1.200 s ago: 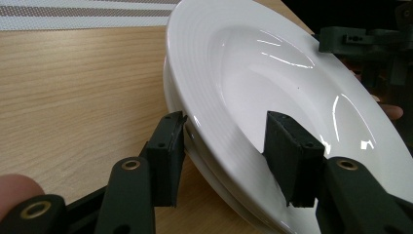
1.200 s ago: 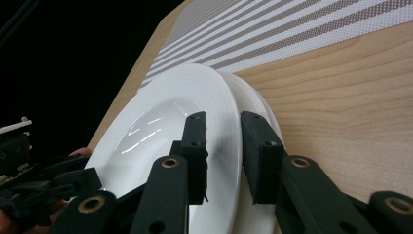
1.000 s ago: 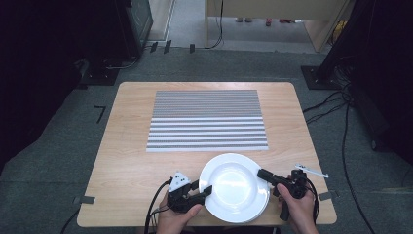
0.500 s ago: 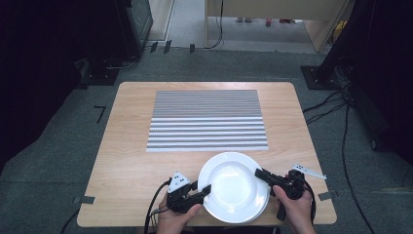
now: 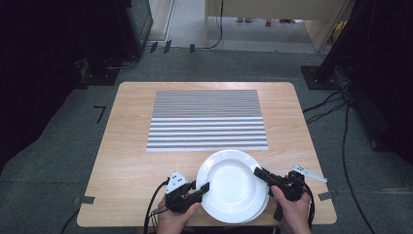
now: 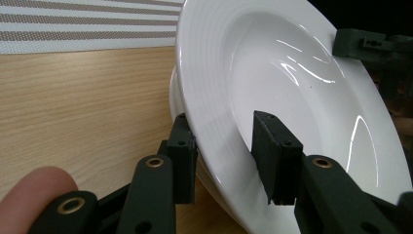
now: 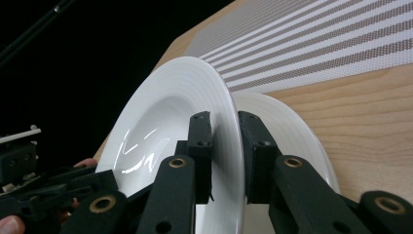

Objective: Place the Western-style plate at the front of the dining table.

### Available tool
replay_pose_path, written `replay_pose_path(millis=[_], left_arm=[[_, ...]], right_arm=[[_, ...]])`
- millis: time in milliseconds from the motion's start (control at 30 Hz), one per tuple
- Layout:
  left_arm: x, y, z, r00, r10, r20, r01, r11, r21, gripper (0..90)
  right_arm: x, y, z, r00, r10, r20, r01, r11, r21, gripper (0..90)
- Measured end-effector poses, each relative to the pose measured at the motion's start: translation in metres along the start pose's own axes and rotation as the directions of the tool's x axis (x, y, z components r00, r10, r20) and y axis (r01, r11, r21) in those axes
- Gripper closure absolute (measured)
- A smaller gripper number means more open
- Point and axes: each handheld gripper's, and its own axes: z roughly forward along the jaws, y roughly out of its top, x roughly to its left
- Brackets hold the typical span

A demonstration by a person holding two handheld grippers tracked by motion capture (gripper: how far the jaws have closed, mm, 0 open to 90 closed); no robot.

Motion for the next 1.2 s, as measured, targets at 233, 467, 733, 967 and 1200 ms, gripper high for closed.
replay_pose_path(millis=[233, 467, 733, 967, 1200], left_arm=[[0.006, 0.004, -0.003, 0.9995, -0.031, 0.007, 0.031, 0.9993, -0.019, 66.4], [0.008, 0.01, -0.005, 0.9994, -0.034, 0.0, 0.034, 0.9986, -0.039, 67.7], [0.018, 0.026, -0.012, 0.9986, -0.053, 0.005, 0.053, 0.9955, -0.079, 69.8], [0.028, 0.043, -0.017, 0.9971, -0.076, 0.013, 0.076, 0.9916, -0.104, 70.5], [0.038, 0.06, -0.02, 0.9967, -0.08, 0.009, 0.081, 0.9866, -0.141, 70.9]], right_arm=[[0.005, -0.001, 0.0, 0.9994, 0.031, -0.019, -0.031, 0.999, -0.018, 79.7], [0.015, 0.002, 0.003, 1.0, -0.006, 0.0, 0.006, 0.999, -0.032, 78.4], [0.025, 0.013, 0.013, 0.9989, -0.047, -0.002, 0.047, 0.998, -0.029, 77.7], [0.037, 0.027, 0.022, 0.9973, -0.071, -0.016, 0.071, 0.997, -0.04, 78.4], [0.045, 0.044, 0.037, 0.9953, -0.088, -0.04, 0.086, 0.995, -0.059, 79.0]])
